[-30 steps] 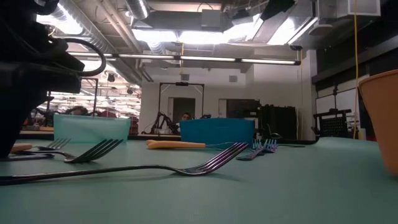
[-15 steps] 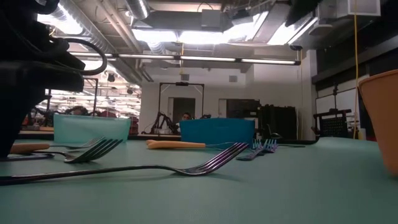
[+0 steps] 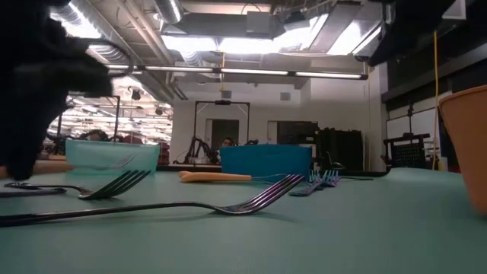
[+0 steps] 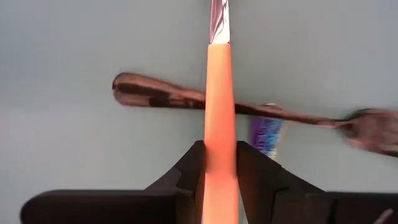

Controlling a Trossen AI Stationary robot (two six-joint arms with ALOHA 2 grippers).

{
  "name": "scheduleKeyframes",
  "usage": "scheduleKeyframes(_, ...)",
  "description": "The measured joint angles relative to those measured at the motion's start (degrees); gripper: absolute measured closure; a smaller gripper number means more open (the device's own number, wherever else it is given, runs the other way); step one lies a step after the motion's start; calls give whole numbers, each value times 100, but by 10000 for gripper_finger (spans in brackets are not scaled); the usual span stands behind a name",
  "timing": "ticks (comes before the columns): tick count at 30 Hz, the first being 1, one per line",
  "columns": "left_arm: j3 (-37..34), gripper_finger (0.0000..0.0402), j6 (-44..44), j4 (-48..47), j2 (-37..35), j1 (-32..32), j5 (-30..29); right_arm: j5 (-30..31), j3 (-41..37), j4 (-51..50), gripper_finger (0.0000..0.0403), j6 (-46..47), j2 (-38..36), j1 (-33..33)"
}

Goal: Sort silverware by color (type)
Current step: Put the orange fork into the orange bin

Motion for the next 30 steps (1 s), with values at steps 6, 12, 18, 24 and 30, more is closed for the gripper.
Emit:
scheduleKeyframes(6, 7, 334, -5, 172, -376, 28, -710, -144, -757, 1078, 306, 318, 10, -2)
scheduleKeyframes(12, 11, 334, 5, 710, -637, 32, -2465, -343, -1323, 2662, 306, 329, 25, -2)
scheduleKeyframes(18, 13, 334, 357, 1533, -643, 87, -3944, -269, -1522, 3927, 306, 316, 127, -2)
scheduleKeyframes(24, 19, 334, 1707, 2750, -641, 290, -4677, -131, -1522, 5036, 306, 298, 622, -2)
scheduleKeyframes(30, 20, 334, 3330, 4006, -641, 559, -4787, -42, -1522, 6149, 306, 277, 1209, -2)
